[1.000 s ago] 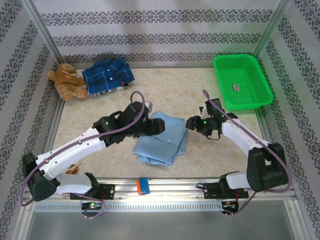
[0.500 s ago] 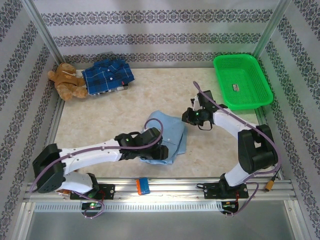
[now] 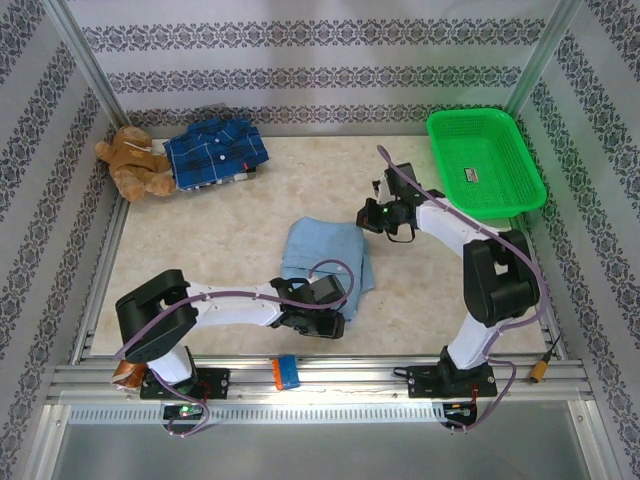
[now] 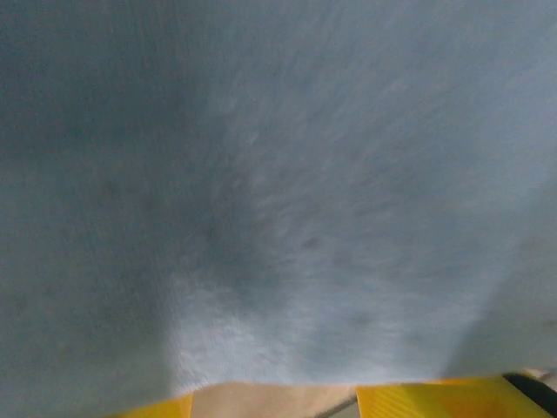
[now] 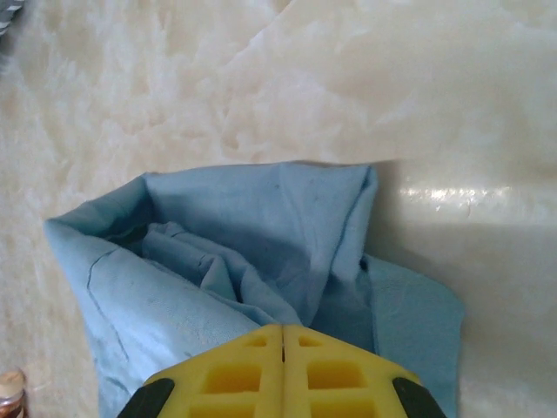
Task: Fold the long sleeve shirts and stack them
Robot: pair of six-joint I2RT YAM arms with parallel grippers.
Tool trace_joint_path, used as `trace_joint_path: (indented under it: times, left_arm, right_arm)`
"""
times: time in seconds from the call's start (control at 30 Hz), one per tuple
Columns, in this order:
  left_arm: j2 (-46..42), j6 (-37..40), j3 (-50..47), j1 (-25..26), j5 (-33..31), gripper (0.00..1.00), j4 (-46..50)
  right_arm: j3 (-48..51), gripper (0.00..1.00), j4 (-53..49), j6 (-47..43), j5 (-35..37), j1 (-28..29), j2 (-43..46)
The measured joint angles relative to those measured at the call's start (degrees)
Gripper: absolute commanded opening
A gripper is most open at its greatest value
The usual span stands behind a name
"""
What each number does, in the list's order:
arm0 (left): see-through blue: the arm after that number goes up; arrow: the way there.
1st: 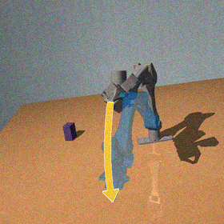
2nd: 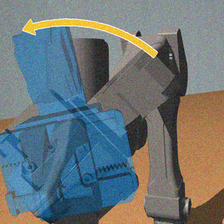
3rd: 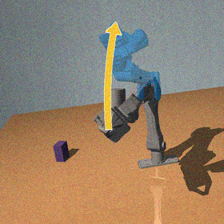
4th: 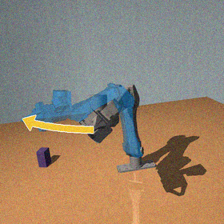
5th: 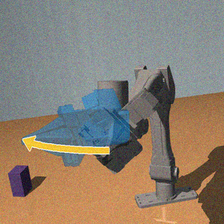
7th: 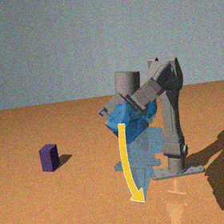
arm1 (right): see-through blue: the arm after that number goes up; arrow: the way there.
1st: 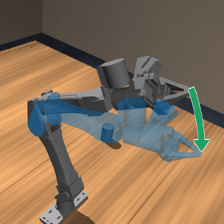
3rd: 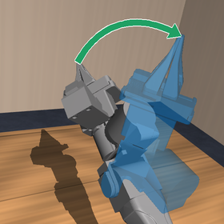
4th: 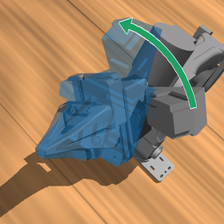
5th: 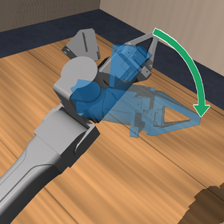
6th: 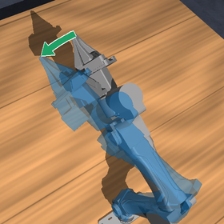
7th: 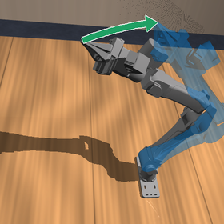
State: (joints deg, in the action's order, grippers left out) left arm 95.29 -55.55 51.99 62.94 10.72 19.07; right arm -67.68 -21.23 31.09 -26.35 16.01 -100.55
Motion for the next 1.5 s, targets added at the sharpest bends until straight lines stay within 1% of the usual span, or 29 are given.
trace_joint_path:
  times: [0.07, 0.17, 0.23, 0.27, 0.3, 0.4, 0.47, 0.5, 0.57, 0.6, 0.7, 0.77, 0.87, 0.93, 1.07, 1.2, 1.4, 1.43, 1.47, 1.5]
  left_arm:
    - [0.92, 0.26, 0.20, 0.09, 0.02, 0.49, -0.28]
    - [0.98, 0.92, 0.55, 0.13, 0.07, 0.49, -0.22]
    - [0.96, 1.31, 0.66, 0.22, 0.09, 0.50, -0.20]
    - [0.85, 1.44, 0.76, 0.37, 0.24, 0.52, -0.42]
    - [0.76, 1.57, 0.98, 0.59, 0.66, 0.54, -1.14]
    - [-2.16, 1.77, 1.68, 1.46, 1.27, 0.63, -2.12]
    - [-7.58, 1.77, 2.29, 1.42, 1.07, 0.68, -1.62]
    - [-10.14, 1.77, 2.99, 1.07, 0.98, 0.69, -1.05]
    - [-16.28, 1.77, 5.29, -0.42, 0.76, 0.74, 0.39]
    - [-18.95, 1.77, 6.16, -1.77, 0.61, 0.74, 0.98]
    - [-25.92, 1.86, 6.91, -9.01, 0.74, 0.77, 2.03]
    - [-28.24, 2.73, 6.62, -15.45, 1.22, 0.78, 2.93]
    - [-27.91, 5.68, 5.86, -23.12, 1.95, 0.85, 4.09]
    - [-26.51, 8.44, 5.77, -26.21, 2.34, 0.87, 5.38]
    - [-23.85, 13.22, 5.77, -30.71, 4.28, 0.89, 6.19]
    - [-22.16, 16.09, 5.22, -33.44, 6.10, 0.90, 6.21]
    - [-21.84, 17.88, 2.64, -33.81, 8.13, 0.92, 6.16]
    - [-21.86, 17.97, 2.10, -33.81, 8.37, 0.93, 6.16]
    - [-21.92, 18.12, 1.55, -33.81, 8.61, 0.97, 6.16]
    - [-22.08, 18.16, 1.11, -33.83, 8.72, 0.98, 6.14]
  right_arm:
    - [-1.77, 0.01, -0.39, -0.02, 0.52, 0.00, -2.84]
    - [-3.23, 0.08, -0.85, -0.02, 1.70, 0.00, -6.56]
    - [-3.78, 0.18, -1.09, 0.07, 2.54, 0.00, -8.55]
    - [-4.00, 0.24, -1.29, 0.13, 2.95, 0.00, -9.29]
    - [-4.31, 0.32, -1.53, 0.20, 3.28, 0.00, -9.70]
    - [-4.85, 0.46, -2.01, 0.07, 4.46, 0.00, -9.38]
    - [-4.85, 0.55, -2.82, -0.02, 5.40, -0.04, -7.32]
    - [-4.76, 0.58, -3.26, -0.15, 5.75, -0.13, -5.88]
    - [-4.02, 0.65, -4.66, -0.70, 6.67, -0.28, -0.39]
    - [-3.52, 0.68, -5.27, -1.05, 6.84, -0.46, 2.49]
    - [-0.02, 0.85, -5.79, -2.78, 7.15, -0.48, 13.07]
    - [4.39, 0.87, -5.38, -4.72, 7.78, 0.11, 19.82]
    - [10.67, 0.88, -5.33, -6.88, 7.72, 2.03, 23.96]
    - [13.88, 0.89, -5.33, -8.04, 7.96, 3.48, 22.84]
    - [18.12, 0.90, -5.31, -9.53, 8.39, 5.73, 18.14]
    - [18.58, 0.90, -4.17, -10.12, 8.66, 7.43, 14.05]
    - [17.49, 0.88, -2.29, -10.38, 9.03, 7.89, 8.41]
    - [16.94, 0.87, -2.29, -10.51, 9.09, 7.89, 7.32]
    - [16.24, 0.86, -2.32, -10.58, 9.31, 7.89, 6.21]
    - [15.54, 0.85, -2.84, -10.58, 9.66, 7.89, 5.44]
